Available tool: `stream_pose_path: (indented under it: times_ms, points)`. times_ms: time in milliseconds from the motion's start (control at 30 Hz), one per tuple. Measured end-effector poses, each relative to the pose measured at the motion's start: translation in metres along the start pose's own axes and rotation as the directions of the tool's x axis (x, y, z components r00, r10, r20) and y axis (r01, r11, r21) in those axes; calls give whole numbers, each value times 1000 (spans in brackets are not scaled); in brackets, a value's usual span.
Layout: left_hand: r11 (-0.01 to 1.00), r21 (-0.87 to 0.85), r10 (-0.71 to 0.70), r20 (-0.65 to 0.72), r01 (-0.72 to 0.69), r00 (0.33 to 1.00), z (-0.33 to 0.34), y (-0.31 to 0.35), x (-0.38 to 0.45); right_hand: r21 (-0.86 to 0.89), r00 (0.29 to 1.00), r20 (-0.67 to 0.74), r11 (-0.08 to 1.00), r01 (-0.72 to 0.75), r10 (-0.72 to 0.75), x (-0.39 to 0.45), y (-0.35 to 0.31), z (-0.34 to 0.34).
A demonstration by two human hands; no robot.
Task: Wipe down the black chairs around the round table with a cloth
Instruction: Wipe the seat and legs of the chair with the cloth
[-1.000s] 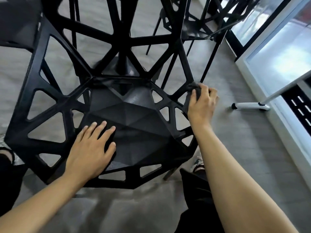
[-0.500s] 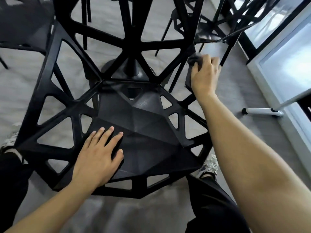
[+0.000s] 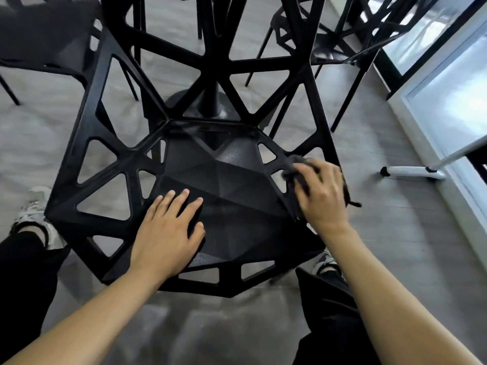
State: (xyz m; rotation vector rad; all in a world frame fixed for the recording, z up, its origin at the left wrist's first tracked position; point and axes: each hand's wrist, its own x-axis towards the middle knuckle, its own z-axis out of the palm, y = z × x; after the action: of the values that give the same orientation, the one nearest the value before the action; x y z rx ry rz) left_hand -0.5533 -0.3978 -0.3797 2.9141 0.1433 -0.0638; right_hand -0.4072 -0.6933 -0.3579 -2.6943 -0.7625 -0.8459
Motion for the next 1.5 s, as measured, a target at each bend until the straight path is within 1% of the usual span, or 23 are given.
stream_pose_path:
  times_ms: [67,133,267,467,533,600,633,667,733,767,800,833,900,967,1033,1067,1133,1167,1233,1300,1400,1433,1500]
  points:
    - [1000,-2,3,2,-3,1000,1,-2,0,91,985,143,993,80,-92,13,-9,29]
    - [1000,-1,4,-1,-4,1000,2,-1,0,68,979,201,997,33,-46,30,-14,60]
    - [1000,-10,5,-4,-5,1000,2,1,-2,-72,978,200,996,-54,68,79,-26,110]
    - [1000,-4,-4,-22,4,1000,4,-1,3,-41,942,213,966,-256,259,144,-48,148]
    - [1000,-21,-8,-22,8,1000,5,-1,1,-10,946,199,966,-258,255,141,-50,148]
    - [999,-30,-20,-27,19,999,4,0,0,1,945,245,975,-224,216,136,-37,139]
    - [999,-29,-21,-29,20,999,3,1,1,-12,926,264,961,-275,269,137,-27,134]
    - [999,-28,-21,-32,20,999,3,1,2,-38,891,261,926,-375,371,142,-20,132]
    - [999,-35,-19,-48,17,999,4,1,4,-54,778,285,820,-570,559,154,-16,134]
    - [999,-40,-17,-56,15,998,4,2,4,-41,757,295,800,-599,583,156,-20,136]
    - [999,-45,-11,-62,8,998,5,2,4,-38,768,287,808,-588,573,155,-27,137]
    - [999,-52,-5,-69,2,998,6,2,5,-44,805,257,839,-542,534,150,-36,137]
    - [997,-76,-6,-87,-1,996,7,1,4,-16,888,248,918,-397,388,132,-56,135]
    - [995,-104,-17,-113,5,993,9,0,3,115,934,285,960,-255,214,107,-83,135]
    - [985,-172,-18,-160,-10,987,9,0,4,270,938,319,937,-224,132,88,-125,131]
    - [966,-260,-41,-186,-9,982,9,-1,4,348,937,334,912,-219,97,82,-148,128]
    - [867,-499,-147,-239,8,960,2,-9,3,486,931,362,846,-219,33,70,-190,118]
    - [822,-569,-201,-288,2,936,-3,-16,1,533,927,374,816,-223,9,63,-206,111]
    - [830,-557,-264,-407,-9,875,-18,-34,-7,581,923,384,786,-211,-36,46,-225,91]
    - [919,-394,-252,-520,33,817,-32,-57,-13,585,917,391,790,-183,-78,26,-229,68]
    - [972,-144,-237,-575,188,783,-52,-89,-21,504,923,385,837,-214,5,-11,-205,29]
    - [967,-125,-255,-564,224,785,-57,-98,-22,445,926,371,860,-250,77,-24,-188,18]
    - [940,-253,-328,-482,229,813,-64,-111,-20,322,924,280,882,-345,260,-51,-150,-2]
